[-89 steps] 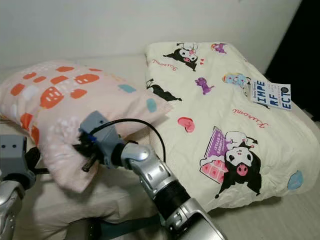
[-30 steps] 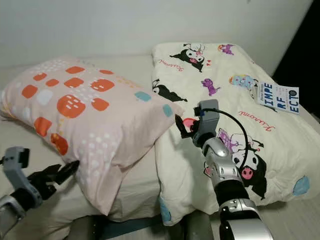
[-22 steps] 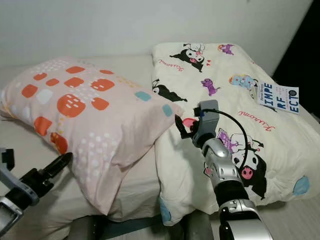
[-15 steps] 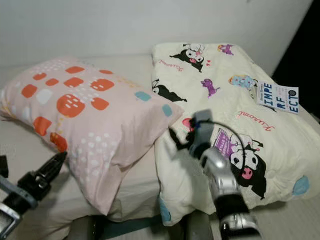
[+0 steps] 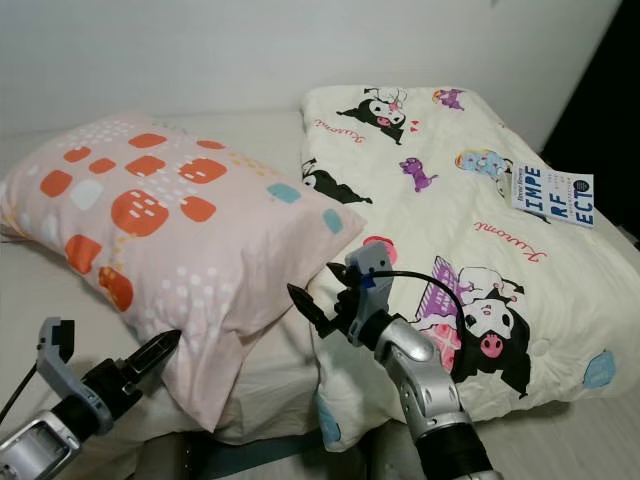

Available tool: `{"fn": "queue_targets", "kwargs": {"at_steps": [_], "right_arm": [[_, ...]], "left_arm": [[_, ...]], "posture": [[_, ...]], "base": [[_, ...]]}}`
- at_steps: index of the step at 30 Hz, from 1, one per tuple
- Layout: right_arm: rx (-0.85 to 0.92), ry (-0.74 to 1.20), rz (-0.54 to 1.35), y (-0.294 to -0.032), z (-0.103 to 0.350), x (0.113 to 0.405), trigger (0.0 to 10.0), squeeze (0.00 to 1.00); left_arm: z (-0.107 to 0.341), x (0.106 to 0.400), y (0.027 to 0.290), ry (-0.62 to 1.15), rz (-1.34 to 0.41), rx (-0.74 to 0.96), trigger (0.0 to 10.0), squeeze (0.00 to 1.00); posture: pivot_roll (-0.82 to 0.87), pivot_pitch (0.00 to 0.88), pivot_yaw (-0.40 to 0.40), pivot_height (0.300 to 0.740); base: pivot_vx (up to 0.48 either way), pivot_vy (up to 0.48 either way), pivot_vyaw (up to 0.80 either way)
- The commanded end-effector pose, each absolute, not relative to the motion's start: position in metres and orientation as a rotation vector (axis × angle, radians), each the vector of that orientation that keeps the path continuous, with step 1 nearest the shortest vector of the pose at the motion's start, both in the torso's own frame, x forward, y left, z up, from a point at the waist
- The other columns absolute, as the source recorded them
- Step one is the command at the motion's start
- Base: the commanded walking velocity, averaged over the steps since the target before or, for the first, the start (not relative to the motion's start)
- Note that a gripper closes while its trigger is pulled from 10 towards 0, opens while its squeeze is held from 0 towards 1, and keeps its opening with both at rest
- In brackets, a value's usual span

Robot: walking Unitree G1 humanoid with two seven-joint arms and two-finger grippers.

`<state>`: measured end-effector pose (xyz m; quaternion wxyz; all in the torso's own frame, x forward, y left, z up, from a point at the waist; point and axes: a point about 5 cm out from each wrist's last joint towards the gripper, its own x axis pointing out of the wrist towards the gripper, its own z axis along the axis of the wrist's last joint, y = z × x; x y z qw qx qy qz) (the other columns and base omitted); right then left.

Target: Clean up the room

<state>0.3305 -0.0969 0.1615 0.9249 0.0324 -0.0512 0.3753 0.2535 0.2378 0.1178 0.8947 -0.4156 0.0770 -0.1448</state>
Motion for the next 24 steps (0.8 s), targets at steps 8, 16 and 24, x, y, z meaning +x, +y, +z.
{"fn": "queue_targets", "kwargs": {"at_steps": [8, 16, 24], "right_arm": [[0.092, -0.055, 0.801, -0.092, 0.155, 0.317, 10.0, 0.00], [0.093, -0.041, 0.793, -0.092, 0.152, 0.314, 10.0, 0.00], [0.095, -0.034, 0.785, -0.092, 0.152, 0.313, 10.0, 0.00]], "left_arm": [[0.127, 0.263, 0.224, 0.069, -0.289, -0.896, 10.0, 0.00], [0.128, 0.256, 0.209, 0.148, -0.436, -0.817, 0.0, 0.00], [0.124, 0.252, 0.207, 0.212, -0.470, -0.756, 0.0, 0.00]], "posture": [[0.04, 0.261, -0.052, 0.546], [0.05, 0.261, -0.050, 0.546], [0.05, 0.260, -0.049, 0.546]], "base": [[0.000, 0.000, 0.00], [0.000, 0.000, 0.00], [0.000, 0.000, 0.00]]}}
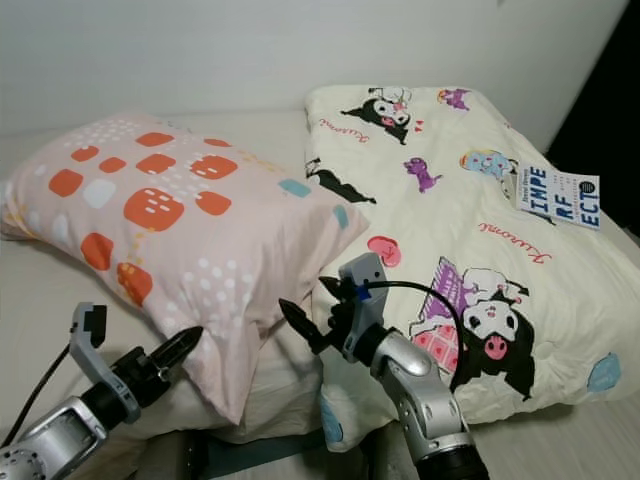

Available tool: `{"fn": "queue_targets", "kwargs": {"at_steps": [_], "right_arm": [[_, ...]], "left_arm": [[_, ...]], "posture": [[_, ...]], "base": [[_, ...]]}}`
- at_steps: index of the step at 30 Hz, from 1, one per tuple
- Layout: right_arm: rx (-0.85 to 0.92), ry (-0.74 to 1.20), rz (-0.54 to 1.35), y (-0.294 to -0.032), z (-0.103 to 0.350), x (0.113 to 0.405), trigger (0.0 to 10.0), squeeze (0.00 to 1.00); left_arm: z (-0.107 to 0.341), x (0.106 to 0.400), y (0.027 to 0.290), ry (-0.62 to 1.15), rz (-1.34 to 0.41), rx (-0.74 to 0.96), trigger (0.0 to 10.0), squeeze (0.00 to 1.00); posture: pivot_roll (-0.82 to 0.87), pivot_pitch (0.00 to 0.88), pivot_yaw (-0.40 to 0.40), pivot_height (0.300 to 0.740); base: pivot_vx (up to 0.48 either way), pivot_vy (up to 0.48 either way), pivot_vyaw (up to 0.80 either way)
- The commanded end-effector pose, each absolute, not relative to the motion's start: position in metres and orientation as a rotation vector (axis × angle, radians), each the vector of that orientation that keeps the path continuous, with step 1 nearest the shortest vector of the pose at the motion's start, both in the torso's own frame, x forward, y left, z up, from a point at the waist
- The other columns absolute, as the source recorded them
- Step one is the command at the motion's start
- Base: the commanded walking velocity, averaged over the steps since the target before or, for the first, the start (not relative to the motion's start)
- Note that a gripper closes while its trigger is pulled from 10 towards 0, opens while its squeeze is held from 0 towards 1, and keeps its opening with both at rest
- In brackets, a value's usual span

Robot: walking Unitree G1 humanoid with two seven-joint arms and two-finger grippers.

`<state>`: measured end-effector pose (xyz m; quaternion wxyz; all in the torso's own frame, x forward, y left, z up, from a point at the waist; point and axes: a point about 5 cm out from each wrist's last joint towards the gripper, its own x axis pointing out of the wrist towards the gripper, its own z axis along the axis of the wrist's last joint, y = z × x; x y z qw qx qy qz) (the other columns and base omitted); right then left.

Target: Clean up the room

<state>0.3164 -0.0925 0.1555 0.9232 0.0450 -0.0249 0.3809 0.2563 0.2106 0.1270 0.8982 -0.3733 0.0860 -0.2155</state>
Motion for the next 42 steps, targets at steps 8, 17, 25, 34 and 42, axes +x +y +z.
{"fn": "queue_targets", "kwargs": {"at_steps": [8, 17, 25, 34, 42], "right_arm": [[0.090, -0.018, 0.801, -0.091, 0.150, 0.310, 10.0, 0.00], [0.086, -0.006, 0.813, -0.092, 0.147, 0.306, 10.0, 0.00], [0.083, 0.009, 0.846, -0.090, 0.146, 0.304, 10.0, 0.00], [0.085, 0.010, 0.852, -0.090, 0.146, 0.303, 10.0, 0.00], [0.085, 0.015, 0.863, -0.089, 0.146, 0.301, 10.0, 0.00]], "left_arm": [[0.120, 0.254, 0.219, 0.241, -0.430, -0.635, 0.0, 0.00], [0.124, 0.256, 0.249, 0.258, -0.366, -0.515, 0.0, 0.00], [0.131, 0.248, 0.301, 0.373, -0.289, -0.162, 0.0, 0.00], [0.134, 0.237, 0.340, 0.529, -0.233, 0.096, 0.0, 0.00], [0.136, 0.227, 0.375, 0.722, -0.161, 0.453, 0.0, 0.00]], "posture": [[0.05, 0.259, -0.051, 0.546], [0.05, 0.257, -0.048, 0.546], [0.05, 0.255, -0.053, 0.546], [0.05, 0.250, -0.052, 0.546], [0.05, 0.244, -0.055, 0.546]], "base": [[0.000, 0.000, 0.00], [0.000, 0.000, 0.00], [0.000, 0.000, 0.00], [0.000, 0.000, 0.00], [0.000, 0.000, 0.00]]}}
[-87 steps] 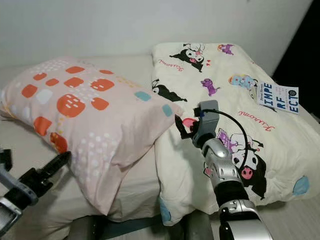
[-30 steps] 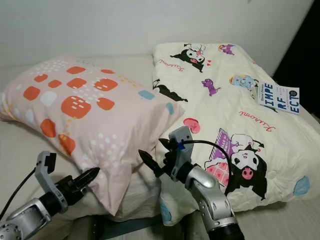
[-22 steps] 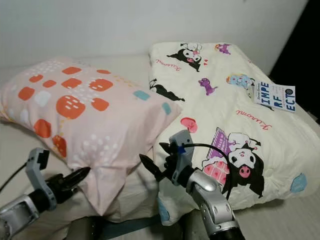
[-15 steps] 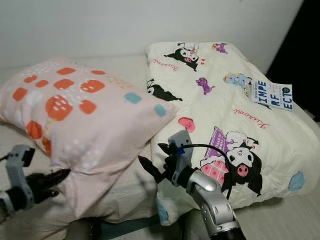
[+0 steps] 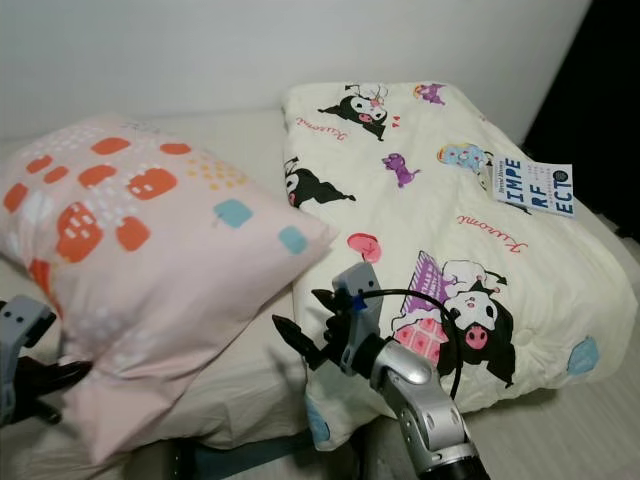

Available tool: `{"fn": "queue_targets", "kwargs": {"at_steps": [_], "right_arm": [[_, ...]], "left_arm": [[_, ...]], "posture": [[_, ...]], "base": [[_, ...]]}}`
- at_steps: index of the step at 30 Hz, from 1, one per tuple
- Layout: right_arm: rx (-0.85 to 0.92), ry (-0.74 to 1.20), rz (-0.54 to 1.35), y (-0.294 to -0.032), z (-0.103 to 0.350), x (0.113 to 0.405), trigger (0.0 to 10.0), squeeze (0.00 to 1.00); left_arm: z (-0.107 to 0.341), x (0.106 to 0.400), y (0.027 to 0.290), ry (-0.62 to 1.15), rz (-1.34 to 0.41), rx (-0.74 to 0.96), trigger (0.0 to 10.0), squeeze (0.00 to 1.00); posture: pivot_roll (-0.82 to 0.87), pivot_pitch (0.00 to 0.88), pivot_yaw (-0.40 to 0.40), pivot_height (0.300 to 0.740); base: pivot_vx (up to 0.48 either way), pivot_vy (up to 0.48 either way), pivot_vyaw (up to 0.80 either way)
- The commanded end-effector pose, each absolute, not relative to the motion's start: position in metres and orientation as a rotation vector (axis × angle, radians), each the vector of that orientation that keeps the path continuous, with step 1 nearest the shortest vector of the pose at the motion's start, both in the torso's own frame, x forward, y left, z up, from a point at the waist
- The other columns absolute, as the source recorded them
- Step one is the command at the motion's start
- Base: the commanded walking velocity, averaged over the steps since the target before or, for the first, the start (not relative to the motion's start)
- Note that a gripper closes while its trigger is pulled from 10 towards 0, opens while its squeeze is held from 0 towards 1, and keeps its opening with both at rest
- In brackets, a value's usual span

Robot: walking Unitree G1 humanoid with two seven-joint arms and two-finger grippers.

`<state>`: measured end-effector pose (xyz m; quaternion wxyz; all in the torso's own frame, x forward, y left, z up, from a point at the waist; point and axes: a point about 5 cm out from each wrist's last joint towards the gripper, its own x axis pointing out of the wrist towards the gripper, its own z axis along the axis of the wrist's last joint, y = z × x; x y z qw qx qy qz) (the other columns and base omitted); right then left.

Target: Clean up the room

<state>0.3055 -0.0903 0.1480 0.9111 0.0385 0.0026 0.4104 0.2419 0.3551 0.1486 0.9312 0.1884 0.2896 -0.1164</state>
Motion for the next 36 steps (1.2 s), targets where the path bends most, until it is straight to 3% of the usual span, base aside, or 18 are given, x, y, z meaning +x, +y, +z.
{"fn": "queue_targets", "kwargs": {"at_steps": [1, 12, 13, 15, 17, 20, 25, 31, 32, 33, 36], "right_arm": [[0.085, 0.015, 0.865, -0.089, 0.146, 0.301, 10.0, 0.00], [0.086, 0.010, 0.865, -0.088, 0.147, 0.302, 10.0, 0.00], [0.087, 0.008, 0.862, -0.088, 0.148, 0.302, 10.0, 0.00], [0.087, 0.008, 0.862, -0.088, 0.148, 0.302, 10.0, 0.00], [0.088, 0.006, 0.857, -0.089, 0.148, 0.302, 10.0, 0.00], [0.088, 0.006, 0.857, -0.089, 0.148, 0.302, 10.0, 0.00], [0.089, 0.005, 0.852, -0.089, 0.149, 0.303, 10.0, 0.00], [0.088, 0.006, 0.853, -0.089, 0.149, 0.303, 10.0, 0.00], [0.085, 0.009, 0.854, -0.089, 0.148, 0.302, 10.0, 0.00], [0.084, 0.010, 0.854, -0.090, 0.148, 0.302, 10.0, 0.00], [0.084, 0.011, 0.854, -0.090, 0.148, 0.302, 10.0, 0.00]], "left_arm": [[0.136, 0.226, 0.379, 0.755, -0.157, 0.533, 0.0, 0.00], [0.150, 0.229, 0.394, 0.810, -0.112, 0.795, 0.0, 0.00], [0.158, 0.229, 0.402, 0.828, -0.053, 0.907, 0.0, 0.00], [0.158, 0.229, 0.402, 0.828, -0.053, 0.907, 0.0, 0.00], [0.175, 0.232, 0.416, 0.819, 0.080, 1.093, 0.0, 0.00], [0.175, 0.232, 0.416, 0.819, 0.080, 1.093, 0.0, 0.00], [0.202, 0.241, 0.427, 0.760, 0.214, 1.235, 0.0, 0.00], [0.203, 0.244, 0.427, 0.769, 0.187, 1.241, 0.0, 0.00], [0.198, 0.246, 0.425, 0.768, 0.171, 1.208, 10.0, 0.54], [0.196, 0.246, 0.424, 0.774, 0.162, 1.192, 10.0, 1.00], [0.192, 0.246, 0.422, 0.794, 0.141, 1.177, 10.0, 1.00]], "posture": [[0.05, 0.243, -0.055, 0.546], [0.06, 0.241, -0.054, 0.546], [0.06, 0.243, -0.052, 0.546], [0.06, 0.243, -0.052, 0.546], [0.06, 0.245, -0.051, 0.546], [0.06, 0.245, -0.051, 0.546], [0.06, 0.247, -0.049, 0.546], [0.06, 0.248, -0.049, 0.546], [0.06, 0.247, -0.048, 0.546], [0.05, 0.247, -0.047, 0.546], [0.05, 0.247, -0.047, 0.546]], "base": [[0.000, 0.000, 0.00], [0.000, 0.000, 0.00], [0.000, 0.000, 0.00], [0.000, 0.000, 0.00], [0.000, 0.000, 0.00], [0.000, 0.000, 0.00], [0.000, 0.000, 0.00], [0.000, 0.000, 0.00], [0.000, 0.000, 0.00], [0.000, 0.000, 0.00], [0.000, 0.000, 0.00]]}}
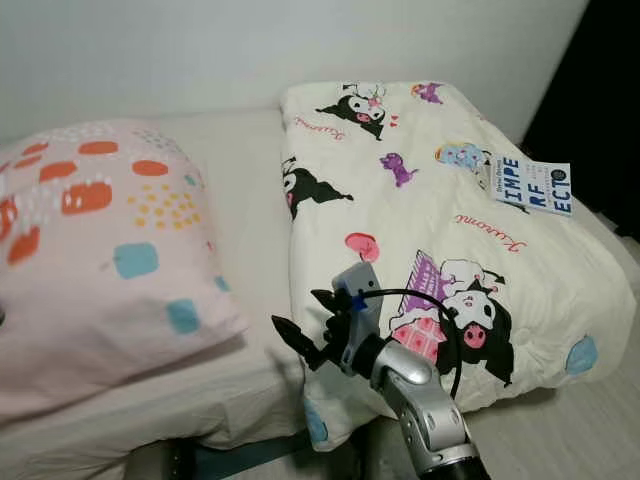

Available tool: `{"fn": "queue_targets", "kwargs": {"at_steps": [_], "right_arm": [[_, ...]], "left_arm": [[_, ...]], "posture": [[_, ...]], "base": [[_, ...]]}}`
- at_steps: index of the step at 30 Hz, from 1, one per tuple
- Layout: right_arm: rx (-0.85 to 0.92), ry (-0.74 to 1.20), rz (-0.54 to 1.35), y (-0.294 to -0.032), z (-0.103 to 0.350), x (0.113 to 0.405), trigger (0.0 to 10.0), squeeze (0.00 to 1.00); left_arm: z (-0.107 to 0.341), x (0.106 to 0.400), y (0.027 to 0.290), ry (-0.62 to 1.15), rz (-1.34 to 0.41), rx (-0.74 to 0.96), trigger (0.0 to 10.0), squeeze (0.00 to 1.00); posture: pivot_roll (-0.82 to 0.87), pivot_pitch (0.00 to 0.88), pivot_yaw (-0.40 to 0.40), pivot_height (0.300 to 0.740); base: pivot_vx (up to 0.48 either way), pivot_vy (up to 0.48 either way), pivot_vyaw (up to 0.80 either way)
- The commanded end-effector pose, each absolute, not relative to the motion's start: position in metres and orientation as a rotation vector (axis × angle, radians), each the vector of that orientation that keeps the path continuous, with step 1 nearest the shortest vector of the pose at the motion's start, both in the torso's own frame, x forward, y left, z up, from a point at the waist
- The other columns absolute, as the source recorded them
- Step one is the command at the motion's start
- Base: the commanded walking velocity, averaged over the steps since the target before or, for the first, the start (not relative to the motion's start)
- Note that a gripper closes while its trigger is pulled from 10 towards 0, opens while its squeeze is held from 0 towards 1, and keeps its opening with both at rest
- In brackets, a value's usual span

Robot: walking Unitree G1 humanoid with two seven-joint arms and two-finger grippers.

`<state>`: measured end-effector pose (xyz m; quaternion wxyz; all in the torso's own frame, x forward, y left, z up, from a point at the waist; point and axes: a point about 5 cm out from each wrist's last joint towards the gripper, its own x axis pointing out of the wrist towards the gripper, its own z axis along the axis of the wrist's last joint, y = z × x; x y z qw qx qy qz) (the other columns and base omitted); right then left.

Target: Clean up the room

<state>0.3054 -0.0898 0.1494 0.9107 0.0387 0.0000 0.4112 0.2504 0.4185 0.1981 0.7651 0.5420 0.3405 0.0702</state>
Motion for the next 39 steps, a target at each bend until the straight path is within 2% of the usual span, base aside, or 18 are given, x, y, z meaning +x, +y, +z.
{"fn": "queue_targets", "kwargs": {"at_steps": [1, 6, 7, 10, 11, 12, 15, 18, 19, 20, 21, 23, 25, 26, 28, 32, 34, 39], "right_arm": [[0.083, 0.011, 0.854, -0.090, 0.148, 0.302, 10.0, 0.00], [0.083, 0.014, 0.855, -0.090, 0.147, 0.302, 10.0, 0.00], [0.082, 0.015, 0.856, -0.090, 0.147, 0.302, 10.0, 0.00], [0.082, 0.015, 0.854, -0.090, 0.147, 0.302, 10.0, 0.00], [0.083, 0.010, 0.845, -0.090, 0.147, 0.303, 10.0, 0.00], [0.083, 0.010, 0.845, -0.090, 0.147, 0.303, 10.0, 0.00], [0.066, -0.033, 0.744, -0.095, 0.149, 0.308, 10.0, 0.00], [0.051, -0.050, 0.683, -0.099, 0.149, 0.311, 10.0, 0.00], [0.042, -0.057, 0.604, -0.103, 0.147, 0.312, 10.0, 0.00], [0.042, -0.057, 0.604, -0.103, 0.147, 0.312, 10.0, 0.00], [0.030, -0.058, 0.567, -0.106, 0.146, 0.312, 10.0, 0.00], [0.030, -0.058, 0.567, -0.106, 0.146, 0.312, 10.0, 0.00], [0.003, -0.067, 0.488, -0.112, 0.143, 0.311, 10.0, 0.00], [0.003, -0.067, 0.488, -0.112, 0.143, 0.311, 10.0, 0.00], [-0.039, -0.086, 0.396, -0.121, 0.142, 0.309, 10.0, 0.00], [-0.066, -0.097, 0.298, -0.133, 0.141, 0.307, 10.0, 0.00], [-0.066, -0.097, 0.298, -0.133, 0.141, 0.307, 10.0, 0.00], [-0.053, -0.104, 0.185, -0.153, 0.135, 0.300, 10.0, 0.00]], "left_arm": [[0.191, 0.246, 0.422, 0.805, 0.137, 1.177, 10.0, 1.00], [0.195, 0.245, 0.424, 0.823, 0.171, 1.200, 10.0, 1.00], [0.203, 0.246, 0.427, 0.799, 0.224, 1.226, 10.0, 0.00], [0.221, 0.252, 0.430, 0.678, 0.341, 1.249, 10.0, 0.00], [0.236, 0.261, 0.428, 0.521, 0.428, 1.174, 10.0, 0.00], [0.236, 0.261, 0.428, 0.521, 0.428, 1.174, 10.0, 0.00], [0.260, 0.291, 0.395, 0.074, 0.434, 0.707, 10.0, 0.00], [0.260, 0.299, 0.378, -0.034, 0.391, 0.550, 10.0, 0.00], [0.253, 0.305, 0.360, -0.126, 0.363, 0.324, 10.0, 0.00], [0.253, 0.305, 0.360, -0.126, 0.363, 0.324, 10.0, 0.00], [0.245, 0.308, 0.353, -0.143, 0.356, 0.198, 10.0, 0.00], [0.245, 0.308, 0.353, -0.143, 0.356, 0.198, 10.0, 0.00], [0.217, 0.315, 0.323, -0.098, 0.265, 0.067, 10.0, 0.00], [0.217, 0.315, 0.323, -0.098, 0.265, 0.067, 10.0, 0.00], [0.191, 0.318, 0.287, -0.060, 0.165, 0.026, 10.0, 0.00], [0.172, 0.315, 0.259, -0.055, 0.112, -0.016, 10.0, 0.00], [0.172, 0.315, 0.259, -0.055, 0.112, -0.016, 10.0, 0.00], [0.155, 0.305, 0.230, -0.095, 0.080, -0.052, 10.0, 0.00]], "posture": [[0.05, 0.246, -0.046, 0.546], [0.05, 0.246, -0.046, 0.546], [0.05, 0.246, -0.046, 0.546], [0.05, 0.246, -0.044, 0.546], [0.05, 0.245, -0.045, 0.546], [0.05, 0.245, -0.045, 0.546], [0.06, 0.238, -0.047, 0.546], [0.05, 0.235, -0.045, 0.546], [0.05, 0.228, -0.041, 0.546], [0.05, 0.228, -0.041, 0.546], [0.04, 0.226, -0.040, 0.546], [0.04, 0.226, -0.040, 0.546], [0.04, 0.219, -0.040, 0.546], [0.04, 0.219, -0.040, 0.546], [0.04, 0.212, -0.036, 0.546], [0.03, 0.207, -0.034, 0.546], [0.03, 0.207, -0.034, 0.546], [0.03, 0.198, -0.030, 0.546]], "base": [[0.000, 0.000, 0.00], [0.000, 0.000, 0.00], [0.000, 0.000, 0.00], [0.000, 0.000, 0.00], [0.000, 0.000, 0.00], [0.000, 0.000, 0.00], [0.000, 0.000, 0.00], [0.000, 0.000, 0.00], [0.000, 0.000, 0.00], [0.000, 0.000, 0.00], [0.000, 0.000, 0.00], [0.000, 0.000, 0.00], [0.000, 0.000, 0.00], [0.000, 0.000, 0.00], [0.000, 0.000, 0.00], [0.000, 0.000, 0.00], [0.000, 0.000, 0.00], [0.000, 0.000, 0.00]]}}
